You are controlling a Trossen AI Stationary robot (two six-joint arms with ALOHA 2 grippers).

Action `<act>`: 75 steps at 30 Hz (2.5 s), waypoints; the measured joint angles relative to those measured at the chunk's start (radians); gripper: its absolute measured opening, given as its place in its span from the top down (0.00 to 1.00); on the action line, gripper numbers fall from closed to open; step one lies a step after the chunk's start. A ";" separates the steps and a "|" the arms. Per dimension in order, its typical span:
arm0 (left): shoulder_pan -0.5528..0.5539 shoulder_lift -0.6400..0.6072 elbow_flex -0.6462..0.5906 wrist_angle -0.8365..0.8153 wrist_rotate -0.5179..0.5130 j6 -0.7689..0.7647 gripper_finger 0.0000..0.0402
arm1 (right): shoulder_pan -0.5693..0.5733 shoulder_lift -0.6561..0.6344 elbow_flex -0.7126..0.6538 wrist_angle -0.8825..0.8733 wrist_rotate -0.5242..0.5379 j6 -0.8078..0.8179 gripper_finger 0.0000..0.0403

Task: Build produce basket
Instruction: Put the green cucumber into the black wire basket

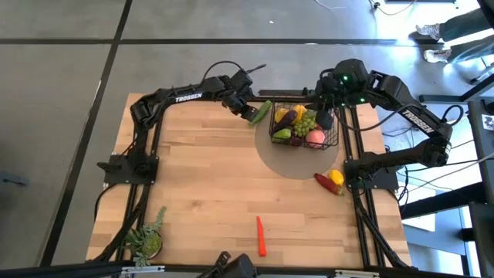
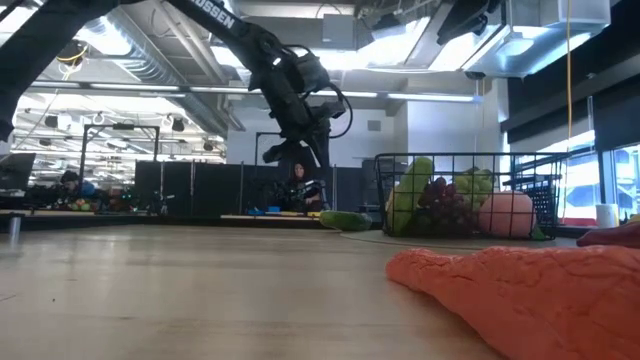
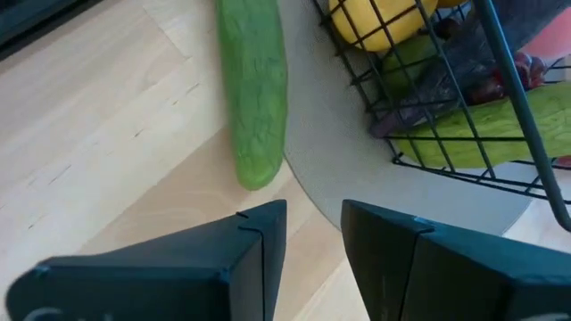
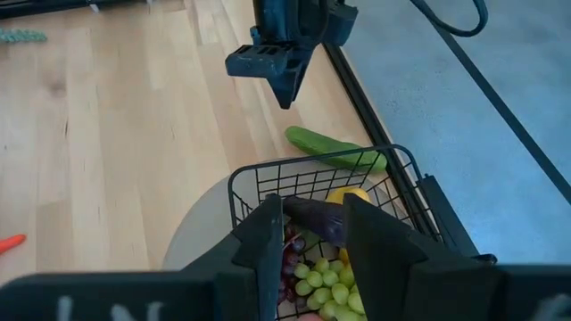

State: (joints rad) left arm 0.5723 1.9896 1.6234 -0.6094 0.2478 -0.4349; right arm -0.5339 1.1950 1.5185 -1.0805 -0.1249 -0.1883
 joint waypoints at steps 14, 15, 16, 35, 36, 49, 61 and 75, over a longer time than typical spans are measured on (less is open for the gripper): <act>-0.015 -0.001 -0.001 0.048 -0.088 0.007 0.75 | 0.000 0.000 0.000 -0.001 0.000 0.000 0.72; -0.019 -0.002 -0.001 0.044 -0.085 0.001 0.74 | 0.000 0.000 0.000 -0.001 0.000 0.000 0.72; -0.022 -0.002 -0.001 0.044 -0.085 -0.003 0.72 | 0.000 0.000 0.000 -0.001 0.000 0.000 0.72; -0.069 0.032 0.000 0.051 -0.183 0.121 0.44 | 0.000 0.001 0.000 -0.001 0.000 0.000 0.72; -0.072 0.035 -0.002 0.043 -0.192 0.149 0.44 | 0.000 0.001 0.000 -0.001 0.000 0.000 0.72; -0.093 0.143 -0.001 0.121 -0.284 0.210 0.44 | 0.000 0.001 0.000 -0.001 0.000 0.000 0.72; -0.107 0.172 -0.001 0.140 -0.393 0.210 0.44 | 0.001 0.001 0.000 -0.001 0.000 0.000 0.72; -0.112 0.177 -0.001 0.151 -0.396 0.282 0.44 | 0.001 0.001 0.000 -0.001 0.000 0.000 0.72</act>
State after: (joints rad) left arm 0.4607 2.1662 1.6226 -0.4589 -0.1480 -0.1534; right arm -0.5331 1.1961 1.5185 -1.0816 -0.1249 -0.1879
